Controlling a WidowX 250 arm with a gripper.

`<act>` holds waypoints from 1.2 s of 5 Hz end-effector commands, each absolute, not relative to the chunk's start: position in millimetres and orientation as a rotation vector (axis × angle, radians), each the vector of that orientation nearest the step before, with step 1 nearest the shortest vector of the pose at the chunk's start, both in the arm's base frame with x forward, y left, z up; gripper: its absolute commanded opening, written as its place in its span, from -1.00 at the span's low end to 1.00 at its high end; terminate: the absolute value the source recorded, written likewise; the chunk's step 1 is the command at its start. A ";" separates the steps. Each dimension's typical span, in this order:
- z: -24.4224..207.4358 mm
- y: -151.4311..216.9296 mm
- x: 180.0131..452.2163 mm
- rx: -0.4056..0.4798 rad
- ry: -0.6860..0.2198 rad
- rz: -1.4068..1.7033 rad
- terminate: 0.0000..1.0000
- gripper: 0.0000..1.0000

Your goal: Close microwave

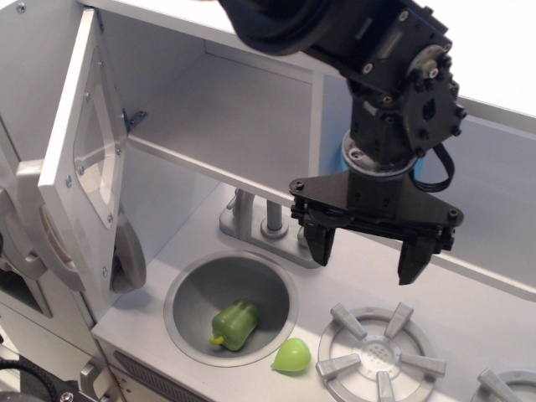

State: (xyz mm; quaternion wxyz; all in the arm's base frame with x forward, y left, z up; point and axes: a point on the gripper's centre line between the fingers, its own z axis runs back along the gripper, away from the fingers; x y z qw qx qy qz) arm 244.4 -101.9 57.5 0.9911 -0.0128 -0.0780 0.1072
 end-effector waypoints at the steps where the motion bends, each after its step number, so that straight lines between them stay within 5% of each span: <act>1: 57.5 -101.9 244.4 -0.026 -0.156 0.215 -1.00 1.00; 4: 155.0 -45.3 234.0 -0.106 -0.170 0.260 -1.00 1.00; 6: 175.2 21.4 220.4 -0.111 -0.206 0.294 -1.00 1.00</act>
